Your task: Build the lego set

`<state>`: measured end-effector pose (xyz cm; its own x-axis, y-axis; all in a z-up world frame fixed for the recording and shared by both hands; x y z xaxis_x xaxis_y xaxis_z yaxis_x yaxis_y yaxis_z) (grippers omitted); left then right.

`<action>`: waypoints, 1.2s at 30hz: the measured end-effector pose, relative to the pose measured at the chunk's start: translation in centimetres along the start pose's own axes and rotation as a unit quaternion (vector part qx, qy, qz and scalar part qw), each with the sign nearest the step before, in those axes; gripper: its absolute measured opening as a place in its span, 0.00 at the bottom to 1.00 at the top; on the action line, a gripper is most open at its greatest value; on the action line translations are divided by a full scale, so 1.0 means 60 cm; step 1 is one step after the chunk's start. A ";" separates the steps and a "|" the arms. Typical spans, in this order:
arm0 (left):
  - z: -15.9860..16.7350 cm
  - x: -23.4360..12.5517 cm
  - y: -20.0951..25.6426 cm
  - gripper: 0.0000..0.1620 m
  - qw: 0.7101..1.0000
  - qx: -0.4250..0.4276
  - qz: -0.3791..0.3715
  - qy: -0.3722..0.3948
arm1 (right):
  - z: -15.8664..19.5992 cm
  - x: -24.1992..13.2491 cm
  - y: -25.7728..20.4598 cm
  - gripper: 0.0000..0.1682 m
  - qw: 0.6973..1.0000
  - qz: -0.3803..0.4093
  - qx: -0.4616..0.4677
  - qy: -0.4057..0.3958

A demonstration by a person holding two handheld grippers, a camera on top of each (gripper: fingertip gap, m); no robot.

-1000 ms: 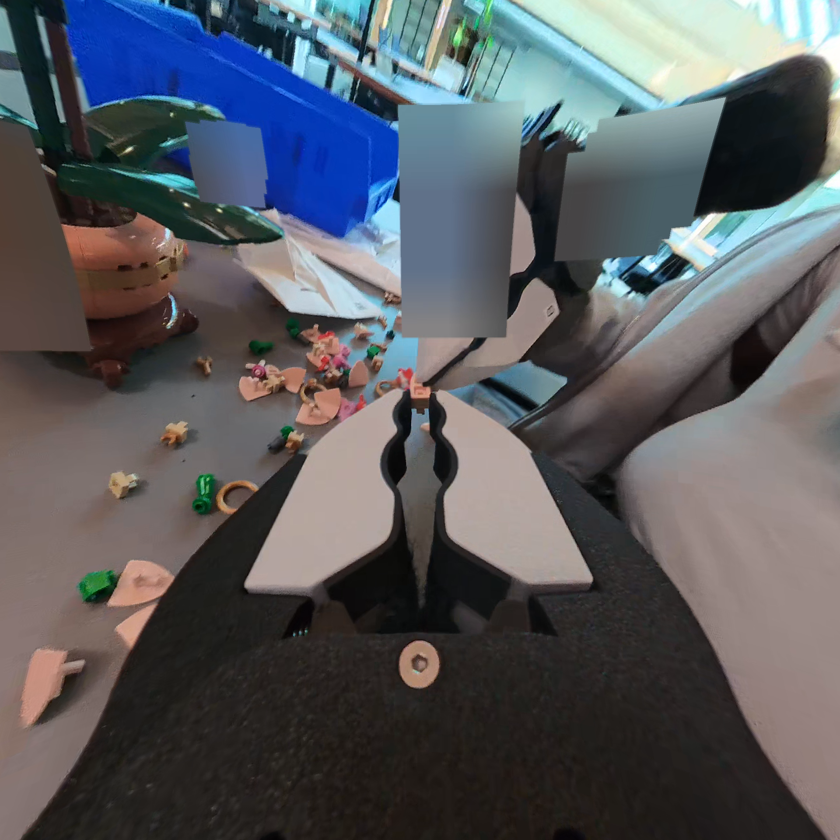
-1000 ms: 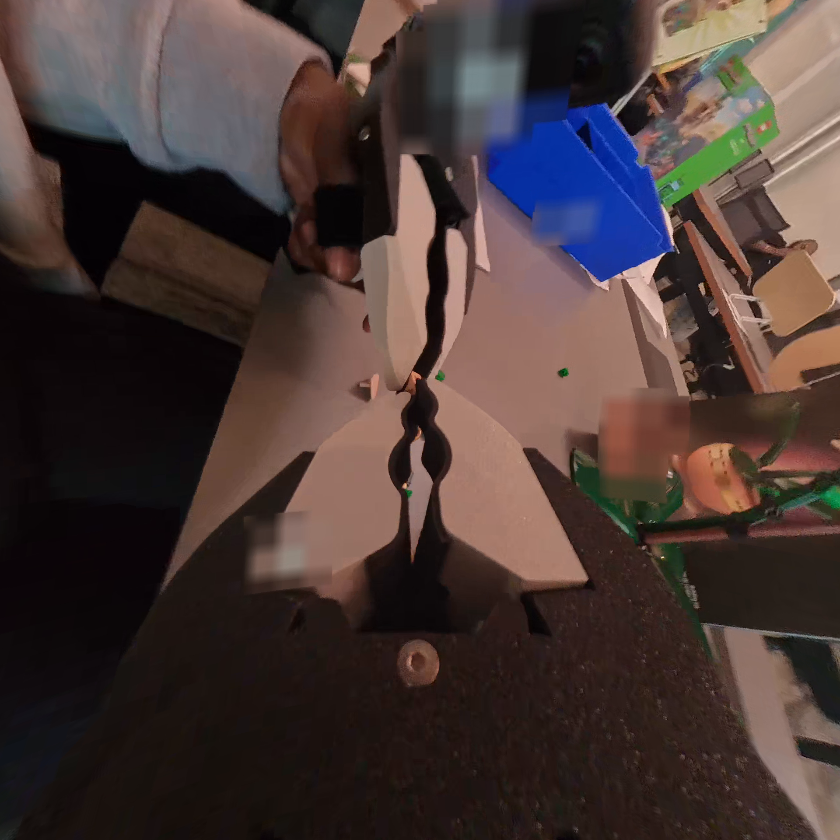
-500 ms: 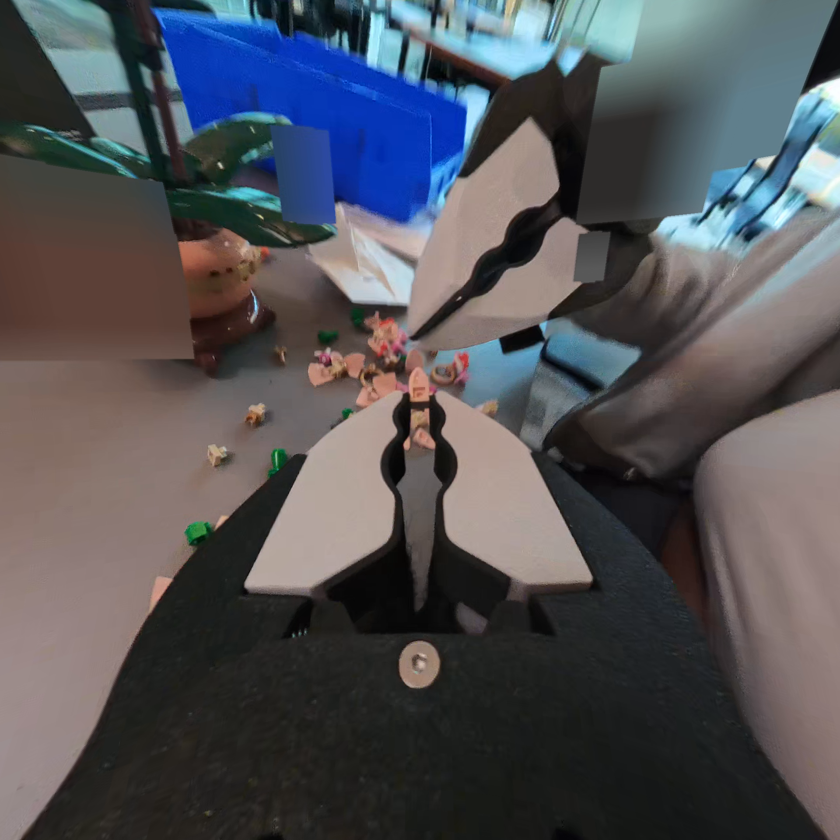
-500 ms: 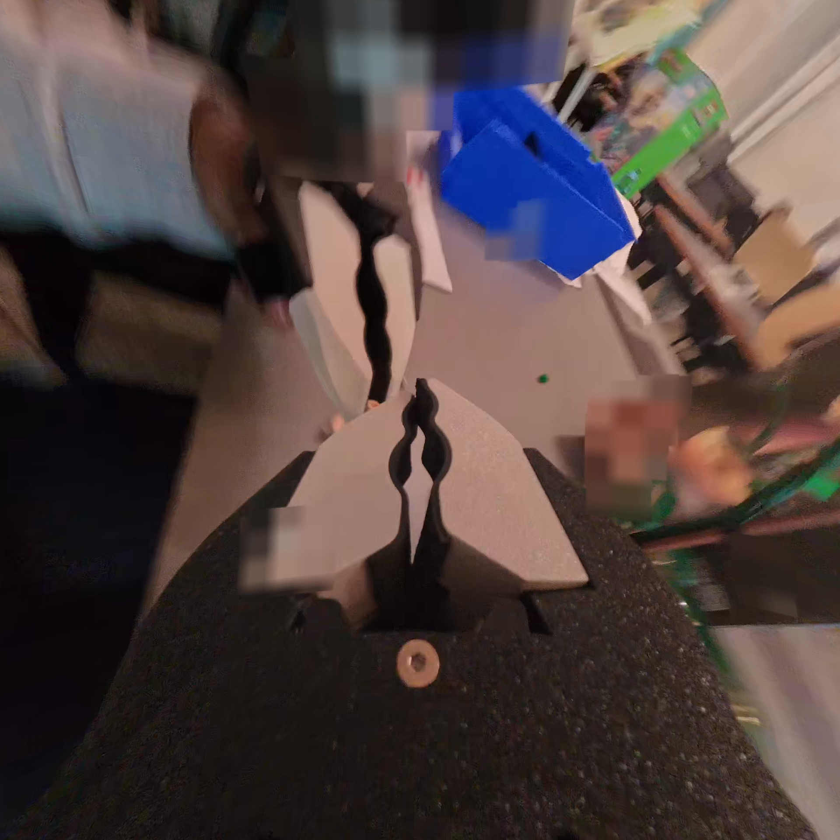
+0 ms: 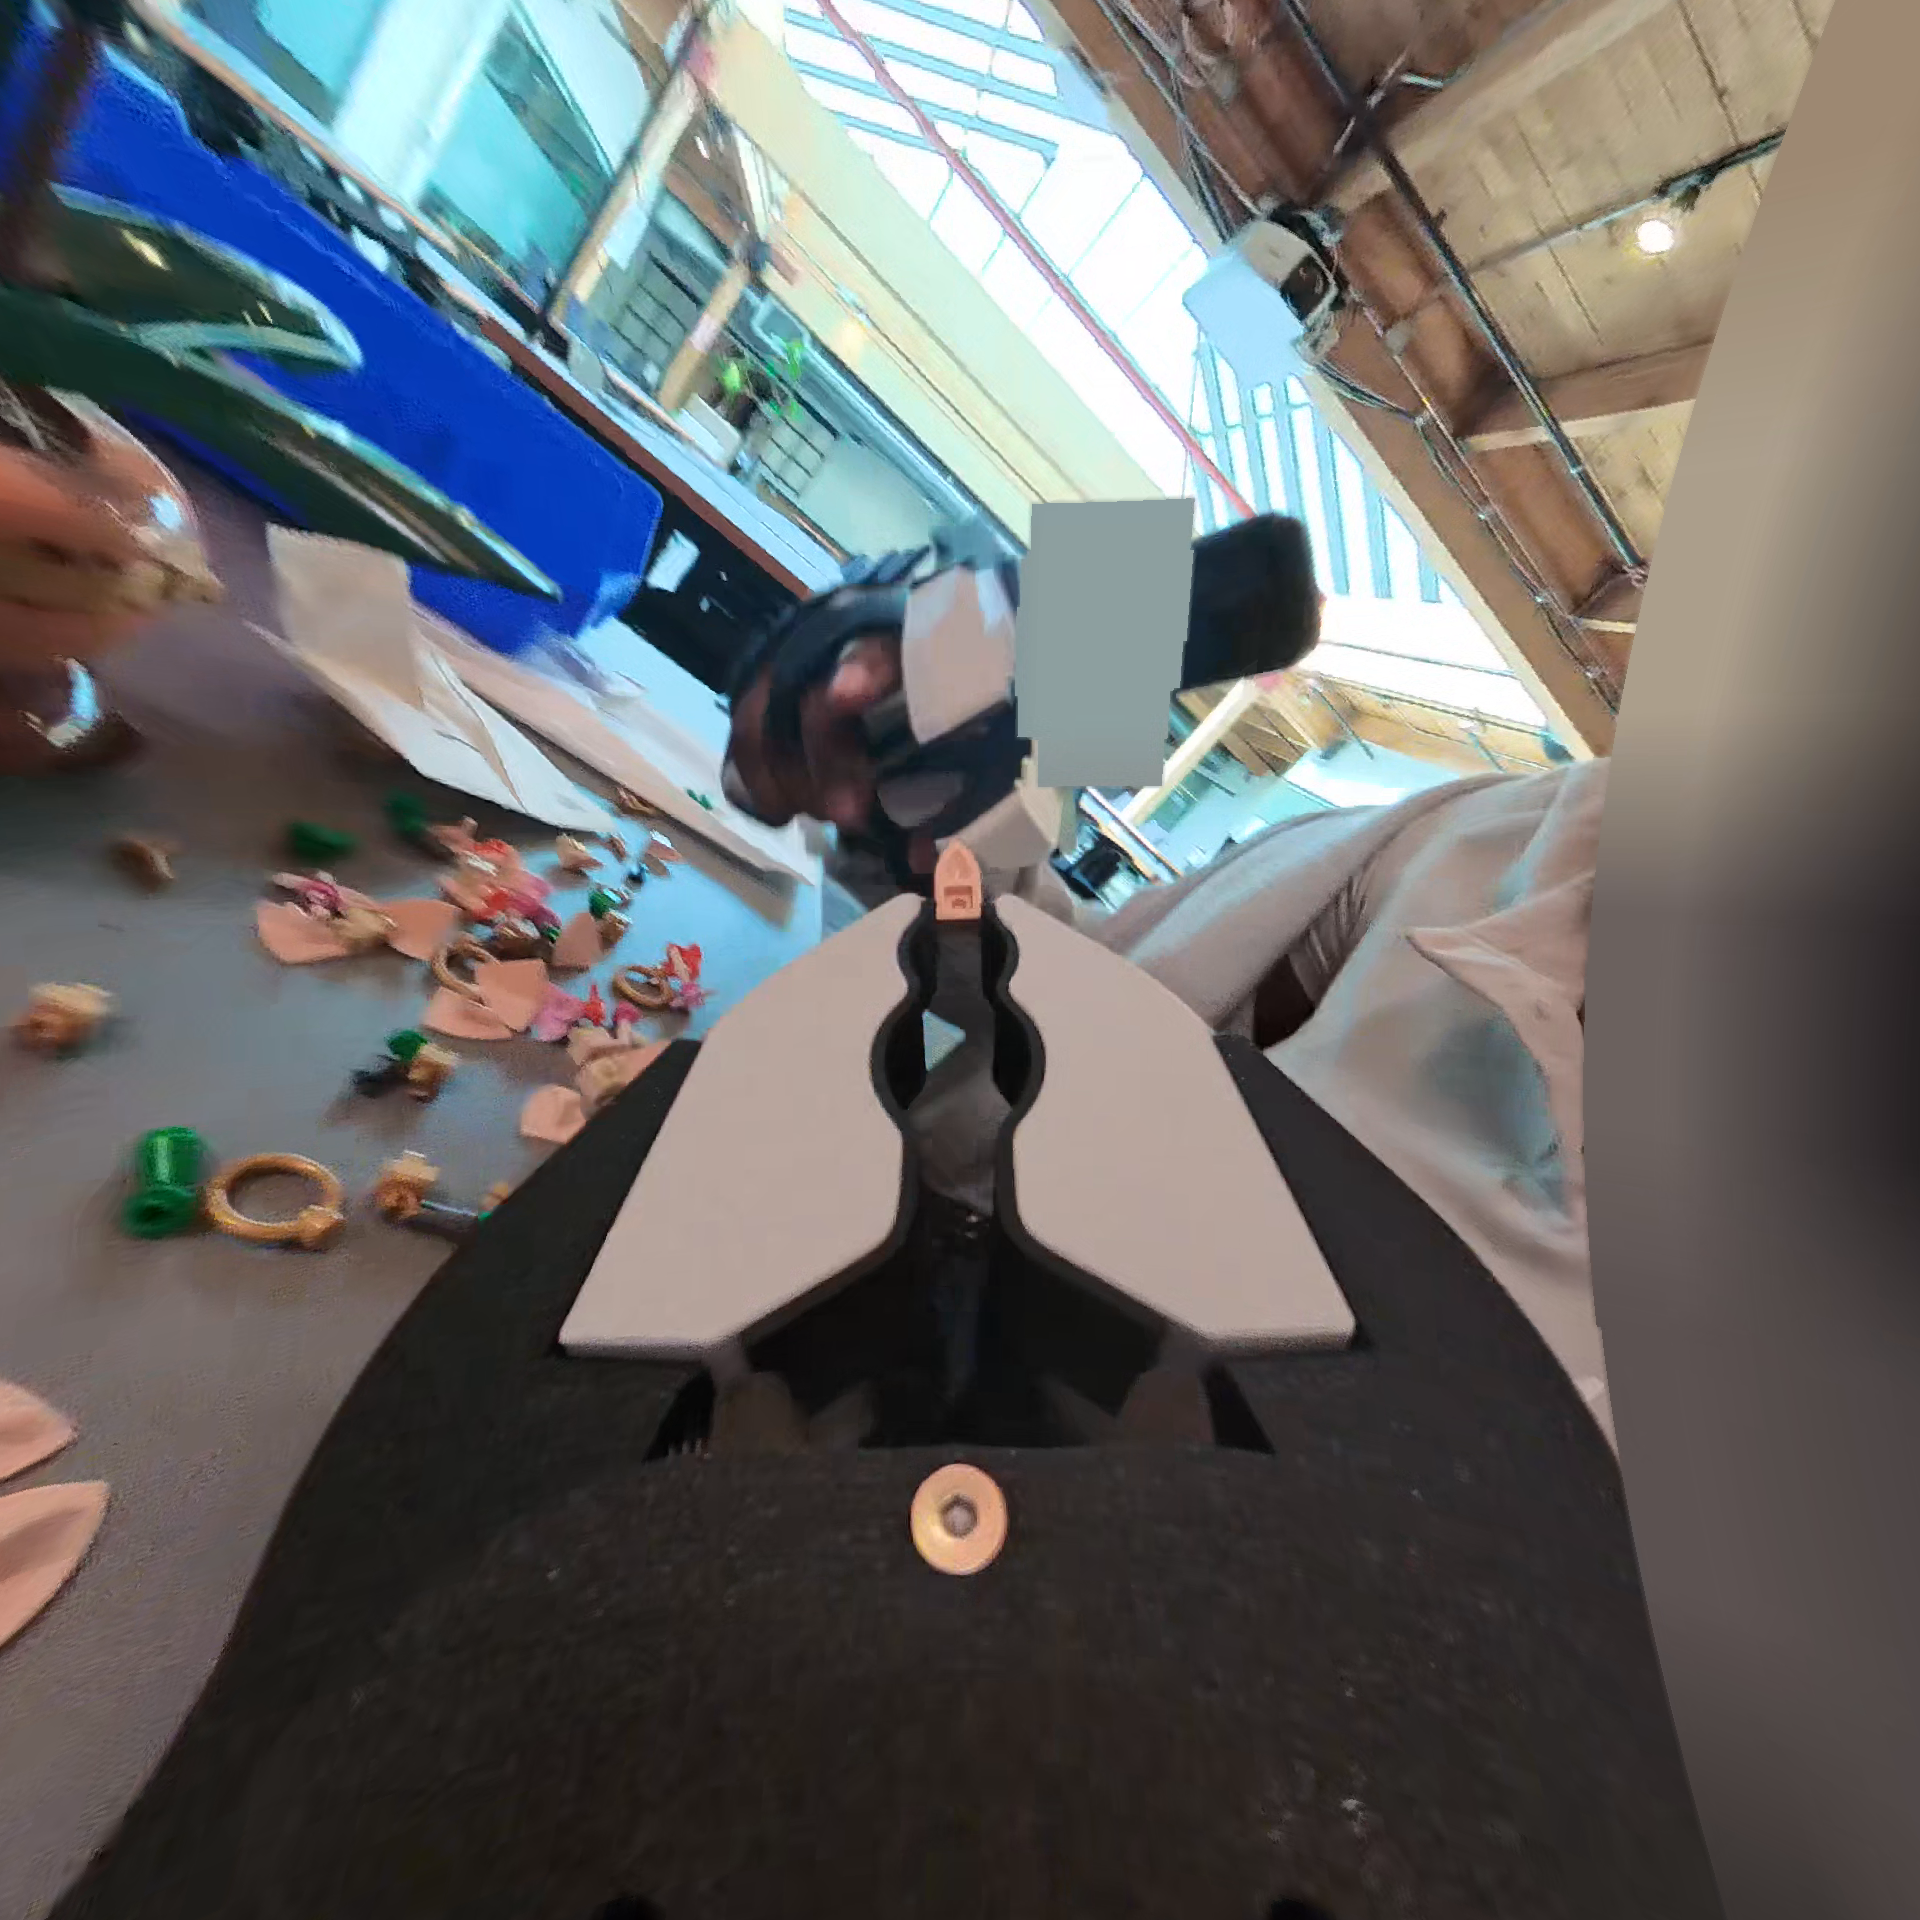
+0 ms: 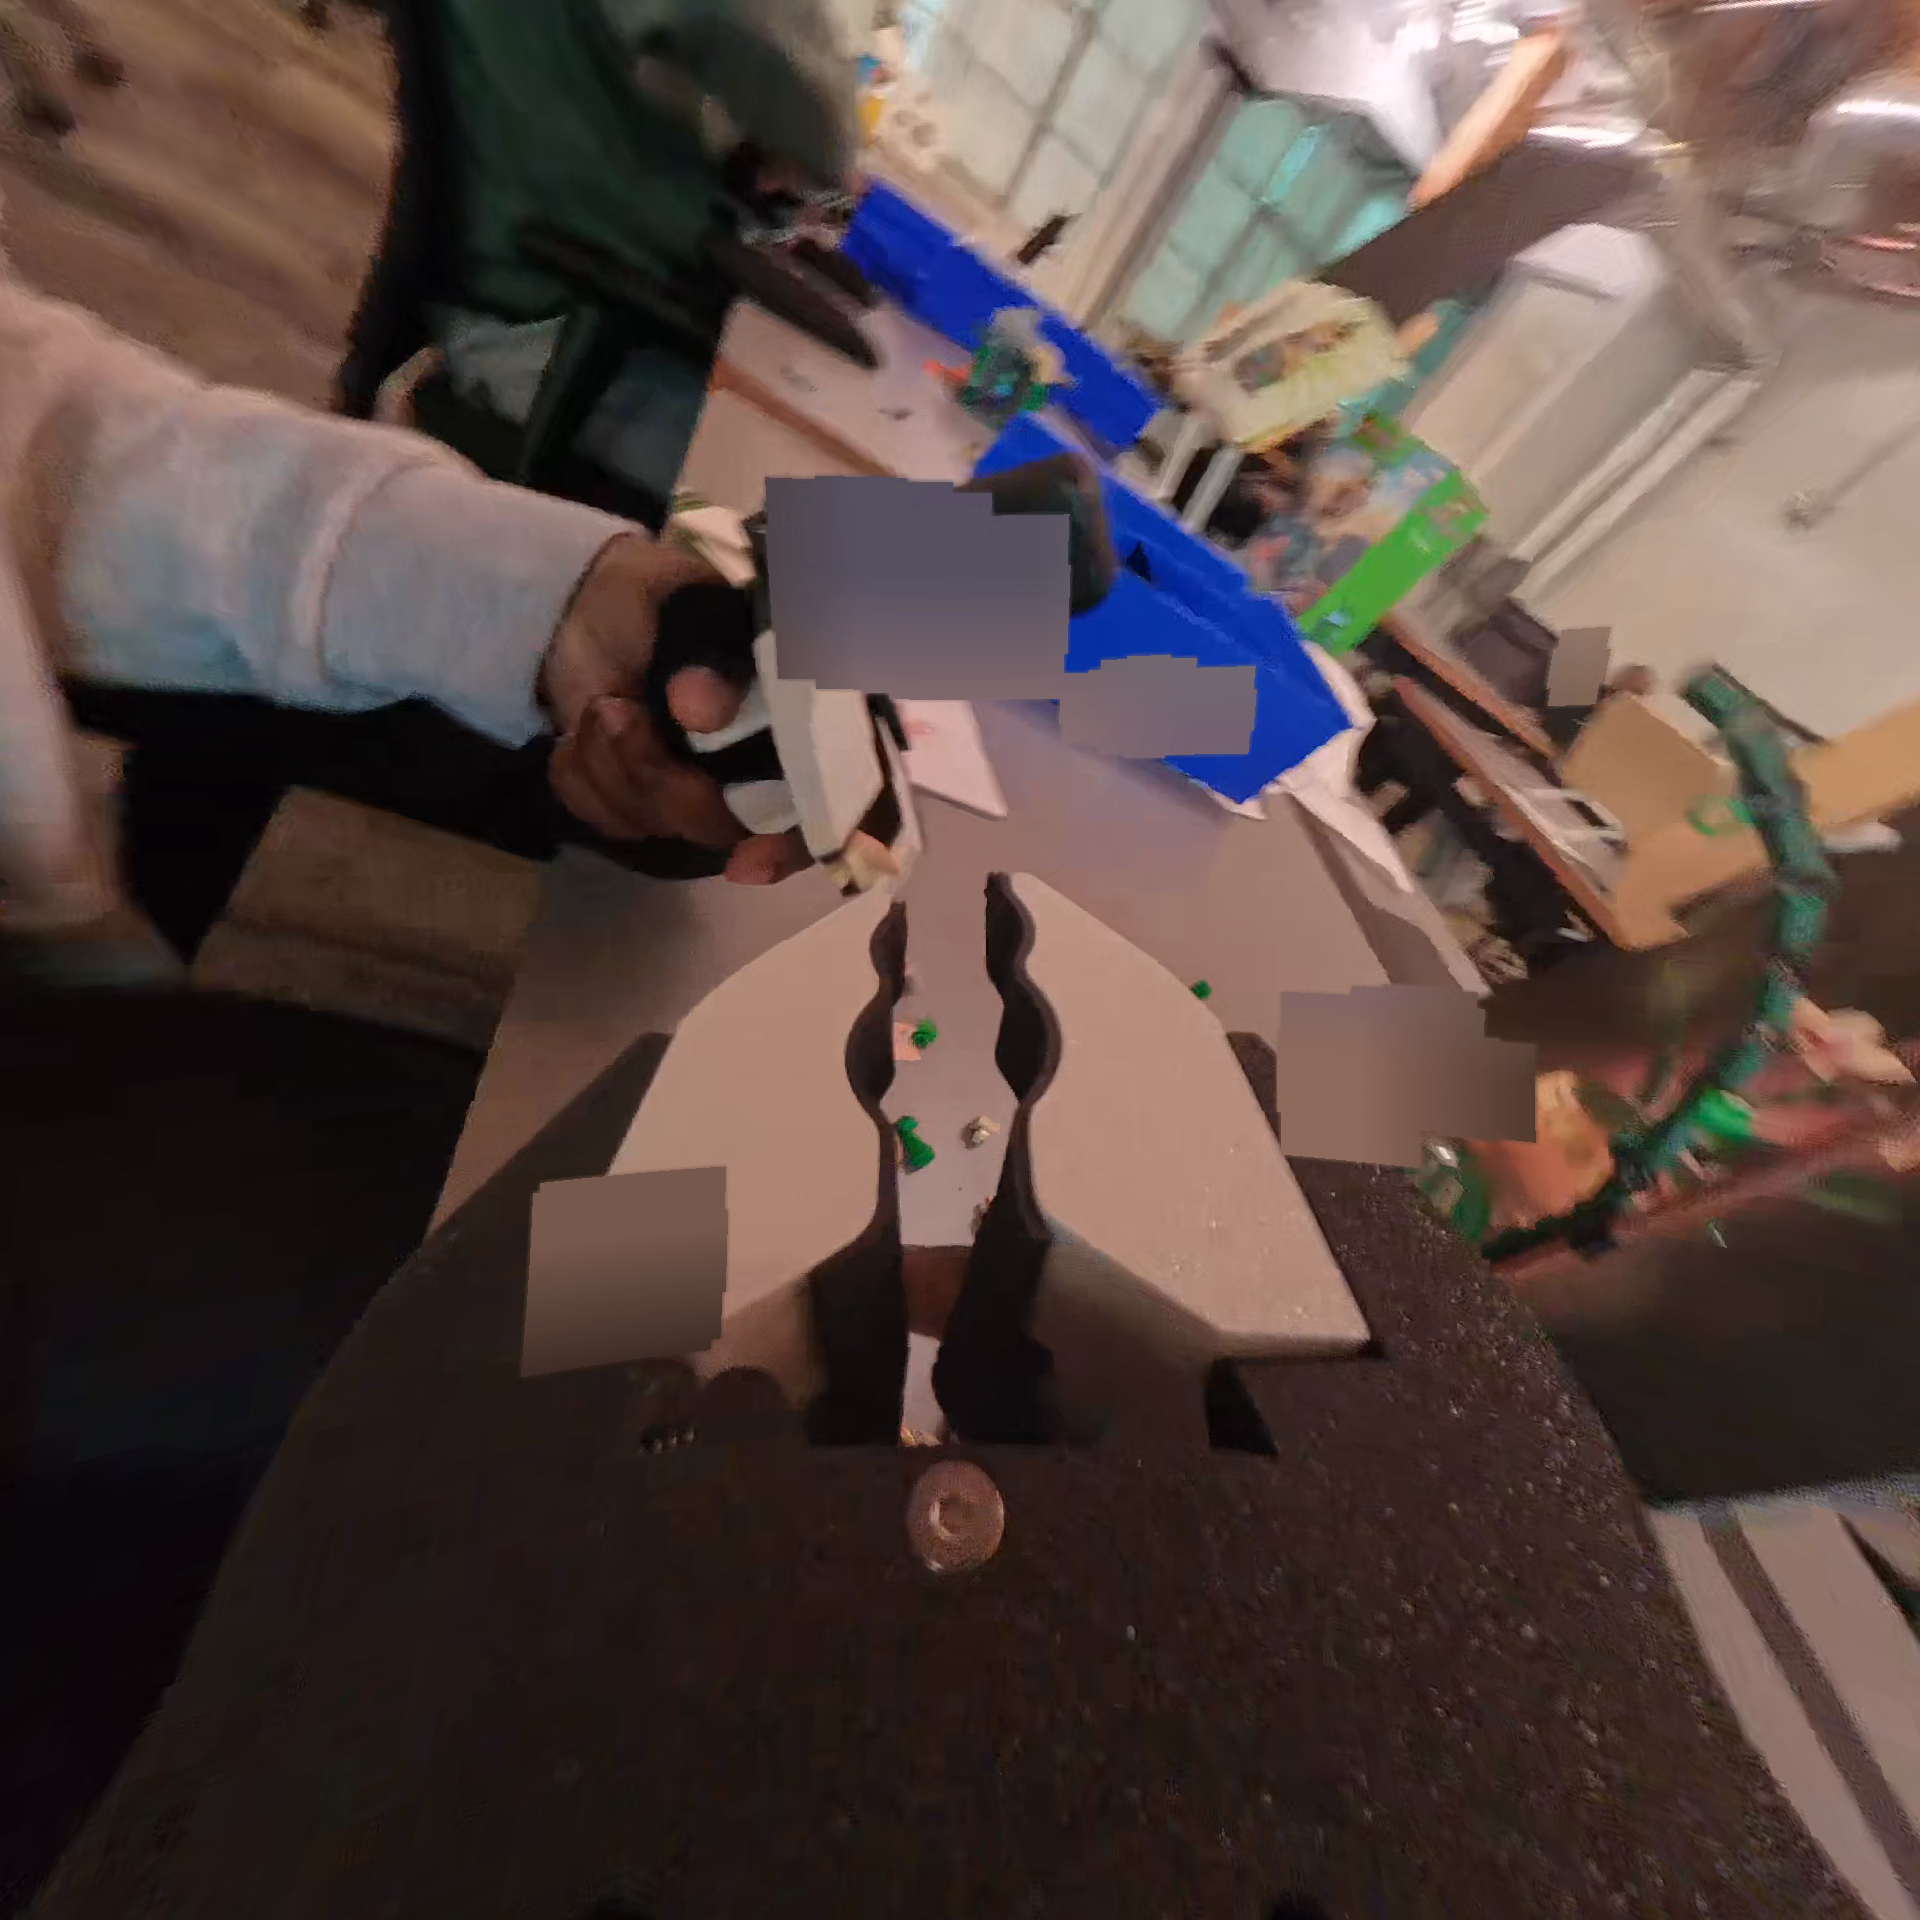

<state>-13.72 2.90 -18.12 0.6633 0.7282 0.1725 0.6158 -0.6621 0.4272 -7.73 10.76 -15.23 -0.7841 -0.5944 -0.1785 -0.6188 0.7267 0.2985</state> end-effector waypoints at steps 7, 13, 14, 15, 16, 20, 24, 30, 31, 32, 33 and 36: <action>0.020 0.015 0.006 0.04 0.998 0.005 0.017 -0.056 | 0.000 0.001 -0.017 0.06 0.979 -0.161 -0.082 -0.091; 0.026 0.015 0.008 0.04 0.997 0.007 0.027 -0.071 | 0.009 0.010 -0.028 0.02 0.968 -0.190 -0.111 -0.119; 0.027 0.014 0.009 0.04 0.997 0.009 0.028 -0.074 | 0.009 0.010 -0.027 0.00 0.969 -0.192 -0.098 -0.120; 0.027 0.015 0.009 0.04 0.997 0.014 0.026 -0.076 | 0.011 0.010 -0.027 0.00 0.969 -0.198 -0.086 -0.121; 0.024 0.015 0.008 0.04 0.997 0.024 0.020 -0.071 | 0.011 0.010 -0.026 0.00 0.971 -0.196 -0.069 -0.117; -0.011 0.000 -0.007 0.20 0.979 0.167 -0.109 -0.029 | 0.010 0.008 0.012 0.00 0.993 -0.069 0.089 -0.042; -0.031 0.000 -0.005 0.24 0.887 0.367 -0.275 -0.057 | 0.032 -0.008 0.043 0.00 0.950 0.117 0.284 0.046; -0.024 0.023 0.002 0.13 0.839 0.437 -0.317 -0.068 | 0.041 0.005 0.003 0.00 0.915 0.183 0.348 0.094; -0.024 0.022 0.001 0.14 0.838 0.439 -0.317 -0.071 | 0.041 0.007 -0.001 0.00 0.912 0.177 0.357 0.093; -0.023 0.023 0.003 0.13 0.837 0.444 -0.310 -0.076 | 0.042 0.008 -0.003 0.00 0.910 0.175 0.364 0.092; -0.021 0.022 0.003 0.13 0.836 0.448 -0.307 -0.083 | 0.041 0.009 -0.005 0.00 0.909 0.166 0.370 0.093; -0.016 0.022 0.001 0.11 0.824 0.464 -0.306 -0.108 | 0.039 0.010 -0.008 0.00 0.914 0.152 0.368 0.084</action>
<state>-13.24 4.02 -16.99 0.1052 0.9941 -0.0276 0.8567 -0.1046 -0.5051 -8.04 10.85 -17.65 -0.9447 -0.3269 -0.0273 -0.2875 0.8651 -0.4111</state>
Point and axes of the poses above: each gripper's, where its closed fingertips meet, x out along the fingers, z out of its underside, y = z × x across the jaws, the point moved 5 cm from there along -x, back along the fingers, and after that the axes turned 15 degrees about x, right-handed, at the moved point
